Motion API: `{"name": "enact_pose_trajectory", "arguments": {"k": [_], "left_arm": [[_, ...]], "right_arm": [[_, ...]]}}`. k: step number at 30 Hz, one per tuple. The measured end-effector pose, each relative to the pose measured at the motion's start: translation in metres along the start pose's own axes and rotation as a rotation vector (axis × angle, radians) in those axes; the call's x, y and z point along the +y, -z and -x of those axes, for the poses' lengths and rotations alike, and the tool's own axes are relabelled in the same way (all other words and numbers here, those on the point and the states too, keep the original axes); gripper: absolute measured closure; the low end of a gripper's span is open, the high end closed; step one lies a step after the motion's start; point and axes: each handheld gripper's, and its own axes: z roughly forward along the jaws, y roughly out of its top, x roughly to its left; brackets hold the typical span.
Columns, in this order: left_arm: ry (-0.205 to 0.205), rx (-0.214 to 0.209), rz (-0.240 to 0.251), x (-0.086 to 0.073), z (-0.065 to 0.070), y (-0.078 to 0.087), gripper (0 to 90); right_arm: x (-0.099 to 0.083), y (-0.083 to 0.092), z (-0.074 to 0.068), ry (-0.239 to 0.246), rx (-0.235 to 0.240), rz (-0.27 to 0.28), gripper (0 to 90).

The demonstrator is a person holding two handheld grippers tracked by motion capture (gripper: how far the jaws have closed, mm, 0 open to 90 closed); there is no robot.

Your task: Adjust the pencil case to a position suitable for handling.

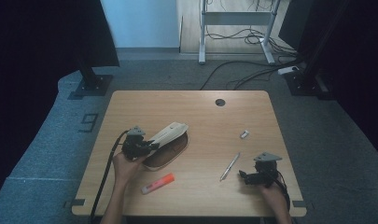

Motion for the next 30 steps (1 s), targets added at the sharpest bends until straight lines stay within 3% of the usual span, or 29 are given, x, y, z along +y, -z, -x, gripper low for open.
{"name": "enact_pose_trajectory", "arguments": {"k": [19, 30], "left_arm": [[-0.009, 0.003, 0.014, 0.000, 0.001, 0.002, 75.1], [-0.016, 0.000, 0.015, -0.001, 0.001, 0.003, 75.0]], "right_arm": [[0.003, 0.003, 0.005, -0.004, 0.013, -0.009, 5.1], [0.016, 0.007, 0.010, -0.002, 0.033, 0.014, 5.2]]}}
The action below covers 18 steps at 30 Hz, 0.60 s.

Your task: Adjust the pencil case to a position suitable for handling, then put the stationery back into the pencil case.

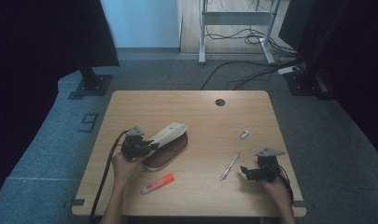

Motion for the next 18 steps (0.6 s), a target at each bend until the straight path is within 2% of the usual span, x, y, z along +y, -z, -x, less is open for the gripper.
{"name": "enact_pose_trajectory", "arguments": {"k": [10, 18], "left_arm": [[0.002, -0.009, 0.001, 0.000, 0.000, 0.000, 74.8], [0.004, -0.015, 0.002, 0.000, -0.001, 0.001, 74.8]], "right_arm": [[0.018, -0.003, 0.007, 0.024, -0.007, 0.006, 5.1], [0.036, -0.005, 0.018, 0.045, -0.046, 0.018, 2.3]]}}
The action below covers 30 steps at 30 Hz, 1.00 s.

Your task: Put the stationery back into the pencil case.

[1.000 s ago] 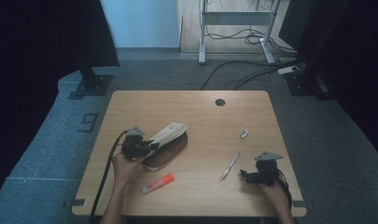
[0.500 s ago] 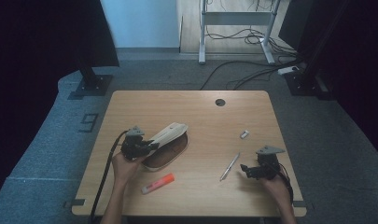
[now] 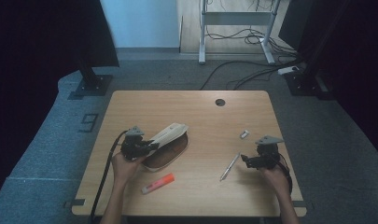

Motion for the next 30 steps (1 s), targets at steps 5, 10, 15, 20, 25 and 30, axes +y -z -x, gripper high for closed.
{"name": "enact_pose_trajectory", "arguments": {"k": [5, 10, 15, 20, 25, 30], "left_arm": [[-0.001, -0.002, 0.000, 0.000, 0.000, 0.000, 74.7], [-0.004, -0.004, 0.000, 0.000, 0.001, -0.001, 74.7], [-0.006, -0.006, -0.001, 0.000, 0.001, -0.001, 74.6], [-0.006, -0.005, -0.002, 0.000, 0.001, -0.001, 74.5], [-0.007, -0.006, -0.001, 0.000, 0.001, -0.001, 74.5], [-0.007, -0.007, -0.001, 0.000, 0.001, -0.001, 74.6]], "right_arm": [[0.011, -0.004, 0.007, -0.012, 0.010, 0.003, 2.7], [0.019, -0.011, 0.013, -0.035, 0.011, 0.014, 7.6], [0.026, -0.019, 0.020, -0.045, 0.013, 0.009, 6.7], [0.029, -0.026, 0.025, -0.029, 0.005, -0.014, 6.6], [0.030, -0.036, 0.032, -0.041, -0.004, -0.017, 10.6], [0.033, -0.043, 0.035, -0.039, -0.007, -0.016, 13.0]]}}
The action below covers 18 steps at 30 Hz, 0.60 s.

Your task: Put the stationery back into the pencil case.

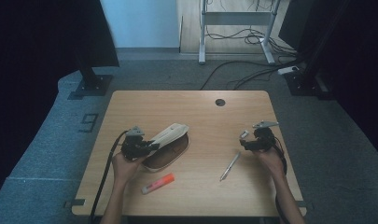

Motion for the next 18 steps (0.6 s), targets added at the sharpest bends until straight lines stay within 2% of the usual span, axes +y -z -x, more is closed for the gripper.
{"name": "enact_pose_trajectory", "arguments": {"k": [18], "left_arm": [[-0.003, 0.000, -0.001, 0.000, 0.000, 0.000, 74.5]], "right_arm": [[0.009, -0.024, 0.016, 0.009, -0.005, -0.032, 27.3]]}}
